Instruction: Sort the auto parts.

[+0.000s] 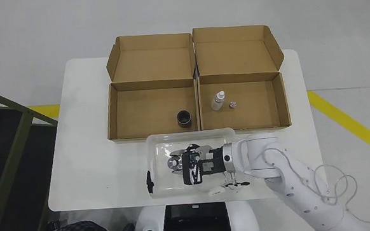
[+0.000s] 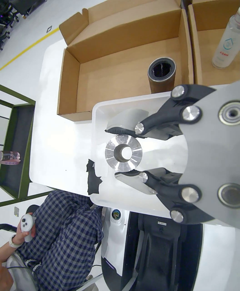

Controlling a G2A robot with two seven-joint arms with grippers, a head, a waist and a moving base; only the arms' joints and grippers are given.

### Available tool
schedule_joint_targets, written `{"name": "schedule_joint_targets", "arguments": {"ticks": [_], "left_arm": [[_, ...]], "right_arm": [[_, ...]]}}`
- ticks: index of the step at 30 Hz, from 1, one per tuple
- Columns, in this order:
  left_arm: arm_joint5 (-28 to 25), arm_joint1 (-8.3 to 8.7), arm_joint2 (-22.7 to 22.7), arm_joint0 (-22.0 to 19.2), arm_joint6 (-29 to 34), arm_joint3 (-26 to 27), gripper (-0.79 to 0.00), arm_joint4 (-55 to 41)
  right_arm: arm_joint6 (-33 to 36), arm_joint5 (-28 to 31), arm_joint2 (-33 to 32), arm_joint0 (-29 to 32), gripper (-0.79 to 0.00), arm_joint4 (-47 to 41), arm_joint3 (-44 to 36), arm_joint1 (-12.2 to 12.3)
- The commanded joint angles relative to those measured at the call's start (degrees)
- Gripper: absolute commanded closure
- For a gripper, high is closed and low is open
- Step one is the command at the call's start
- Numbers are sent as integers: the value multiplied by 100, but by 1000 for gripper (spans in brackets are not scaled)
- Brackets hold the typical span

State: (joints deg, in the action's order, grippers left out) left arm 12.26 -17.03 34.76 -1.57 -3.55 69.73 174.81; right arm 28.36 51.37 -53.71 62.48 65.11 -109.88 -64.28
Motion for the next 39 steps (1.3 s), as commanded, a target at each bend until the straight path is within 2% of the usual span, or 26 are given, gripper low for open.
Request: {"name": "schedule_joint_targets", "arguments": {"ticks": [1,18,39], "left_arm": [[0,0,0,0,0,0,-785,0],[0,0,0,0,0,0,-785,0],[0,0,0,0,0,0,-785,0]], "right_arm": [[-46,-13,-160,52,0,-106,-49,31],[-366,17,-1301,491,0,-847,-339,265],[-529,75,-1781,582,0,-1461,-166,403]]}}
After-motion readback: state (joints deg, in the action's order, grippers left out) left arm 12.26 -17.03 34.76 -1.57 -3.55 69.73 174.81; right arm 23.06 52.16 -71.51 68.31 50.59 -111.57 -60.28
